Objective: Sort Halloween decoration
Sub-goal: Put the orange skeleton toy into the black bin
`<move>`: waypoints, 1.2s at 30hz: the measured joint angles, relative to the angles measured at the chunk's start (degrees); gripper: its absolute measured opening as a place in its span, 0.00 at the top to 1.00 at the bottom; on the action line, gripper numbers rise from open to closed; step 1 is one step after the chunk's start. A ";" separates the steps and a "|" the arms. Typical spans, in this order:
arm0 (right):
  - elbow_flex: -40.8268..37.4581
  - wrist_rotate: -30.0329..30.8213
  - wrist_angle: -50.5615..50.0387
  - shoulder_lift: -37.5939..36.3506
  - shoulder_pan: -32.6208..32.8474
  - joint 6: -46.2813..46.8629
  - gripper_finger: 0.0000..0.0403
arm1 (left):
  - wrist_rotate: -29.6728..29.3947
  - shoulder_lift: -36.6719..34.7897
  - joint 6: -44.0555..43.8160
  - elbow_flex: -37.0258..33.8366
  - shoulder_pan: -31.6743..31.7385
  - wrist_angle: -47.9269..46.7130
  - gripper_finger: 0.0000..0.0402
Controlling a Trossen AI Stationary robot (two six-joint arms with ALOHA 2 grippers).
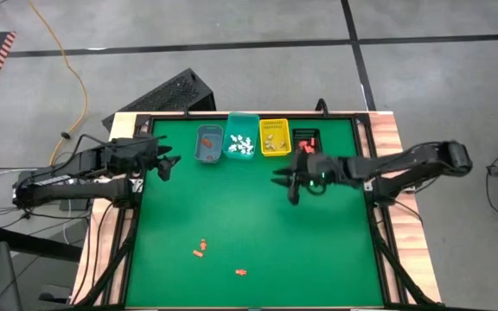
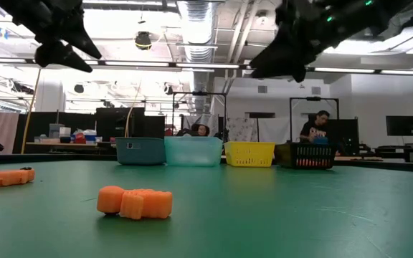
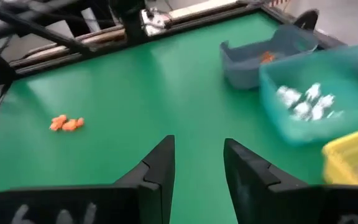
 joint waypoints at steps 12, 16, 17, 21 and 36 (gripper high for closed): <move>9.60 11.31 4.53 19.82 17.38 14.23 0.67 | 7.52 -0.04 4.77 0.00 -0.02 0.02 0.35; 19.01 11.29 3.19 30.01 20.26 12.85 0.67 | 7.48 -0.04 4.86 0.00 -0.02 0.02 0.35; 21.50 11.29 3.38 32.33 20.85 12.46 0.67 | 7.48 -0.04 4.94 0.00 -0.02 0.02 0.35; 30.34 11.36 1.95 40.72 23.46 12.21 0.67 | 7.49 -0.04 5.43 0.00 -0.02 -0.02 0.35; 40.61 17.63 -2.35 53.44 31.52 20.34 0.67 | 7.50 -0.04 6.89 0.00 -0.02 -0.21 0.35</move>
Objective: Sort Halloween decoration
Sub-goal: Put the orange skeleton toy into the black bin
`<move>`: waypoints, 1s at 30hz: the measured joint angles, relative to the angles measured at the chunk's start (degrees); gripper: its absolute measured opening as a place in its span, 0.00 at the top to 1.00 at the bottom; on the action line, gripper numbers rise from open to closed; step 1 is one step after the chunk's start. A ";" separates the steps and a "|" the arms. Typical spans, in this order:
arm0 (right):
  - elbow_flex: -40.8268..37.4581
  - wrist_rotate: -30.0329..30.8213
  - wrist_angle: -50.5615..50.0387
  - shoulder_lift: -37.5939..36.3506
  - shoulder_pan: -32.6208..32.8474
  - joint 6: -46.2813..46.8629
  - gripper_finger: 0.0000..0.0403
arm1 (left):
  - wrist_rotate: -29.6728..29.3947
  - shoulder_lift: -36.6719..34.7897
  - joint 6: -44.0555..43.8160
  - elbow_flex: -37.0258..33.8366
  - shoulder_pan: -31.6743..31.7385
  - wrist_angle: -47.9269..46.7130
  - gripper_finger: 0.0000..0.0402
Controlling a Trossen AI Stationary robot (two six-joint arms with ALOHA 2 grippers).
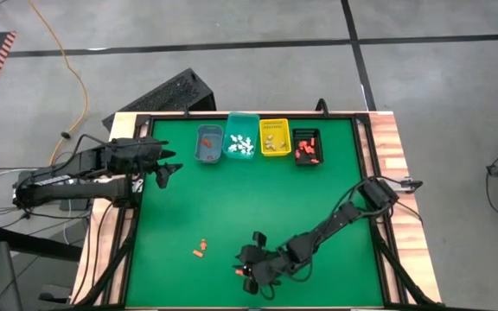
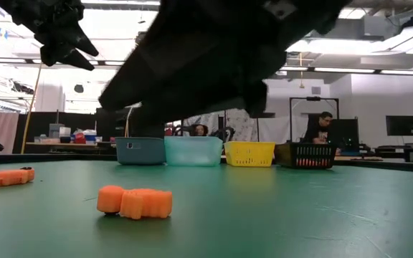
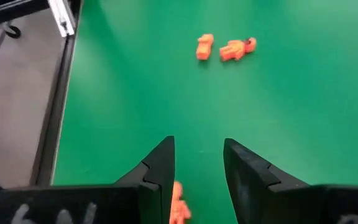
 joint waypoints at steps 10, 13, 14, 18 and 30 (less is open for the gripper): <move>-0.12 0.21 -2.80 0.71 2.50 1.59 0.67 | -0.09 0.00 -0.07 0.00 0.00 0.12 0.35; -0.12 0.22 -2.95 0.73 2.60 1.11 0.67 | -0.13 0.00 -0.09 0.00 0.00 0.15 0.35; -0.12 0.22 -2.84 0.73 2.58 0.96 0.67 | -0.13 0.00 -0.27 0.00 0.00 0.15 0.35; -0.17 0.21 -1.45 1.87 2.83 0.98 0.67 | -0.14 -0.01 -1.17 0.00 0.00 0.12 0.35; -0.08 1.51 -0.34 5.11 3.30 2.71 0.67 | -0.52 0.02 -1.27 0.00 0.00 -0.21 0.35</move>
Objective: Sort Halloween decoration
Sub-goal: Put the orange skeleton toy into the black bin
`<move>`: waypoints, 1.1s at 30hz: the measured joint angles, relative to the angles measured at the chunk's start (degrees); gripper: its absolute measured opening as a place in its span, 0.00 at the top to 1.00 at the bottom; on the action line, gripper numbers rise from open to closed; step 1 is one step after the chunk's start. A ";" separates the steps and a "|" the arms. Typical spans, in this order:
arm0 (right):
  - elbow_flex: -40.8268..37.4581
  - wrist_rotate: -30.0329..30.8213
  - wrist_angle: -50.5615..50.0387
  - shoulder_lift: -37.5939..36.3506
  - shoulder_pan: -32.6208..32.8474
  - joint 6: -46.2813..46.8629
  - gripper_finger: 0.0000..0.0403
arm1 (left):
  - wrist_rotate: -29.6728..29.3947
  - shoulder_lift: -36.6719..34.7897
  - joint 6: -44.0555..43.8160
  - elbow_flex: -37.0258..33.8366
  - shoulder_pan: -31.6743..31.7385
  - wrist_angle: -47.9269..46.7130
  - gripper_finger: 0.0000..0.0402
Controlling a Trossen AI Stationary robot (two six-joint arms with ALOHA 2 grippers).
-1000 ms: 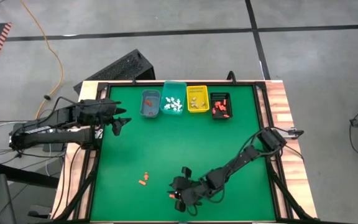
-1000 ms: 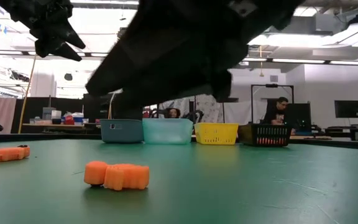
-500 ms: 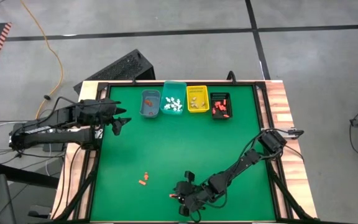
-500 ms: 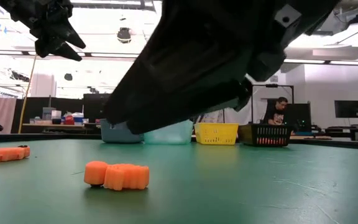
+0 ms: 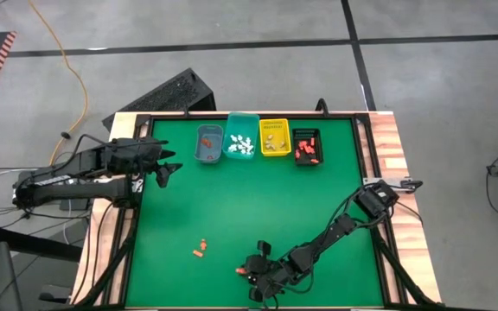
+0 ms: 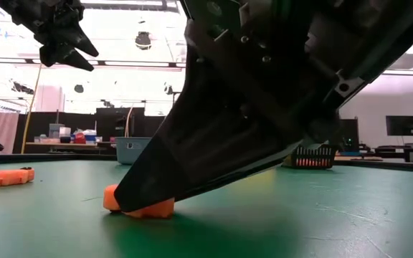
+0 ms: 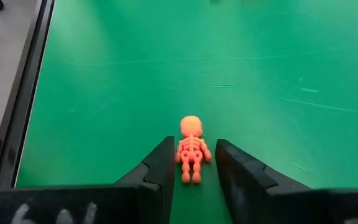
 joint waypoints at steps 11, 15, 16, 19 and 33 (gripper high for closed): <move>0.22 0.38 -3.41 0.70 -0.02 3.50 0.76 | -0.06 0.00 -0.36 0.00 0.00 -0.06 0.35; 0.20 0.10 -3.71 0.66 -0.02 5.00 0.86 | -0.07 0.00 -0.34 0.00 0.01 -0.06 0.35; 0.20 0.08 -3.77 0.66 -0.02 5.51 0.89 | -0.07 0.00 -0.33 0.00 0.00 -0.06 0.35; 0.15 -0.06 -3.69 0.66 -0.02 7.23 0.95 | -0.11 0.00 -0.33 0.00 0.00 -0.06 0.35; -0.28 0.78 -3.43 -2.34 -0.61 9.05 0.99 | -1.40 0.00 -0.28 0.00 0.02 -0.11 0.35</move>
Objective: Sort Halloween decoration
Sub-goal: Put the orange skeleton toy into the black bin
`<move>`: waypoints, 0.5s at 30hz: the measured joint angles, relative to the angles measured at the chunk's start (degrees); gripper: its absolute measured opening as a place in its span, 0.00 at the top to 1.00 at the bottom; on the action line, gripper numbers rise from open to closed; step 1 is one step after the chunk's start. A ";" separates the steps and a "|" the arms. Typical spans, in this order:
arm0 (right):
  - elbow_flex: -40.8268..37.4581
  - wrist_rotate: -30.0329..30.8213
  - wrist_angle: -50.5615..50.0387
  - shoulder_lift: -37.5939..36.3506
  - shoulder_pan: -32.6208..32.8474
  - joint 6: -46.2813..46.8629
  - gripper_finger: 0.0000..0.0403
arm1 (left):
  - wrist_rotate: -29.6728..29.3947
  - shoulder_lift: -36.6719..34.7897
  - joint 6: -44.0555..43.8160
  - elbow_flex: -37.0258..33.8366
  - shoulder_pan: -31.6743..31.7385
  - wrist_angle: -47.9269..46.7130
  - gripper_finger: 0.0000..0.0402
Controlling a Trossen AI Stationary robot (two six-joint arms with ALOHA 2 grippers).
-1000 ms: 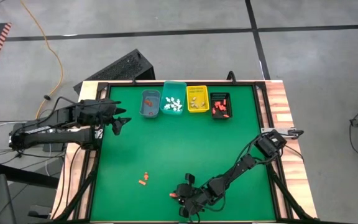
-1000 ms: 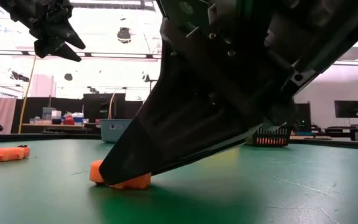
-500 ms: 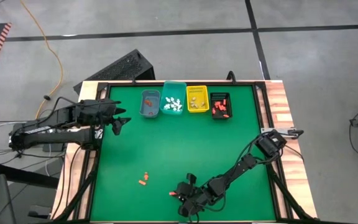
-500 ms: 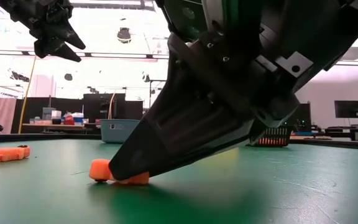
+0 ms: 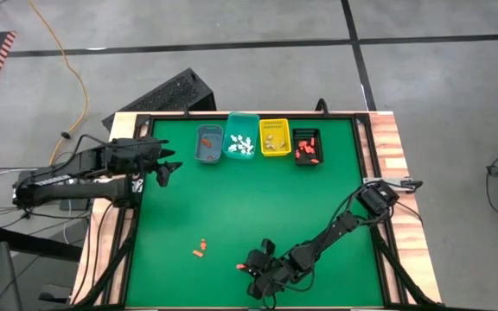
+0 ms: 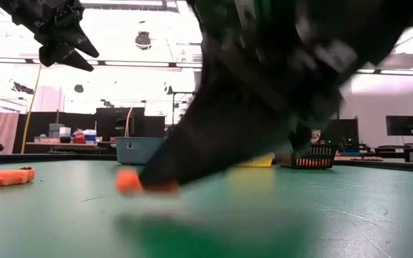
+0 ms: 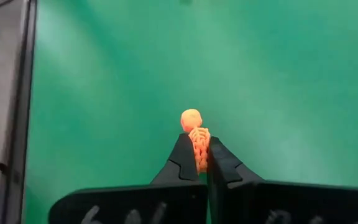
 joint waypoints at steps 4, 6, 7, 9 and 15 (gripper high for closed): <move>0.07 0.74 0.80 -2.99 -1.34 -3.07 0.99 | 0.00 0.00 0.00 0.00 -0.01 0.01 0.35; 0.15 1.15 0.88 -4.26 -2.24 -4.75 0.99 | 0.00 0.00 -0.02 0.00 0.00 0.01 0.35; 0.15 1.38 0.63 -4.95 -2.69 -5.89 1.00 | 0.02 0.00 -0.02 0.00 -0.02 0.02 0.35; 0.13 1.61 0.48 -6.52 -3.92 -8.07 1.00 | 0.02 0.00 -0.04 0.00 0.00 0.02 0.35; 0.20 3.39 -4.21 -12.37 -8.00 -14.31 1.00 | 0.02 0.01 -0.86 0.00 0.00 0.02 0.35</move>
